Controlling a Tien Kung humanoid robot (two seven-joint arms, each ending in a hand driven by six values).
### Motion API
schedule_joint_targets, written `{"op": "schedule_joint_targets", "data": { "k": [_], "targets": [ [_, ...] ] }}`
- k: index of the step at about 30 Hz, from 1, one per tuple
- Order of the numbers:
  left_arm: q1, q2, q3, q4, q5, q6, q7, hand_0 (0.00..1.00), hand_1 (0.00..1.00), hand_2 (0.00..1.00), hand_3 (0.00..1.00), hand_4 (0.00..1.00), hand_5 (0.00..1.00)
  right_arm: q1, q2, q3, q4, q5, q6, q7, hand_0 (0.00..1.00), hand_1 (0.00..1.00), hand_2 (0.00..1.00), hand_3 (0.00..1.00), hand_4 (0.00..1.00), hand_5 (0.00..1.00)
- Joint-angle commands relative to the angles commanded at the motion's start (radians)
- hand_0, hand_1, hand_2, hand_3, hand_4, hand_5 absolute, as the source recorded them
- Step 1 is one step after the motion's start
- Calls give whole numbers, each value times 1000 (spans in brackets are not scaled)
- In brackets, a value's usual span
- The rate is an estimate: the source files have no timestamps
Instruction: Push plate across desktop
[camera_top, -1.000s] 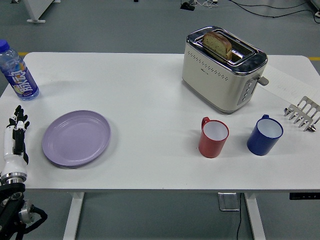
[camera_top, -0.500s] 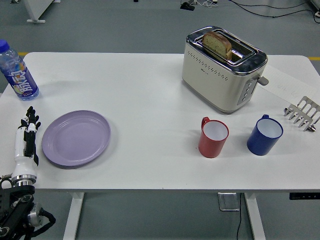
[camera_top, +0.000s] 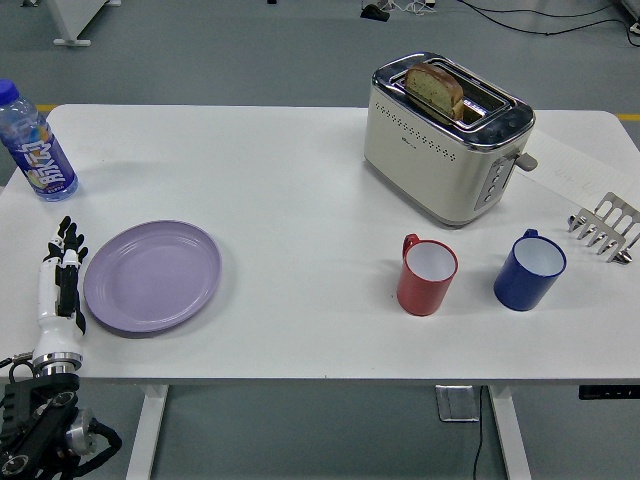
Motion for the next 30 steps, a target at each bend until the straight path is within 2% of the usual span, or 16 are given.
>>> {"op": "schedule_joint_targets", "data": {
  "k": [14,30],
  "targets": [
    [-7,-4,44,0,-60,8,-20,906,952,993,984,554,998,2,0,-4,0,2,0,1,645,633,707,654,208,278],
    [-23,-17,107,-1,-91,-18,-20,905,948,992,979,551,998,4,0,-9,0,4,0,1,646,633,707,654,208,277]
  ]
}}
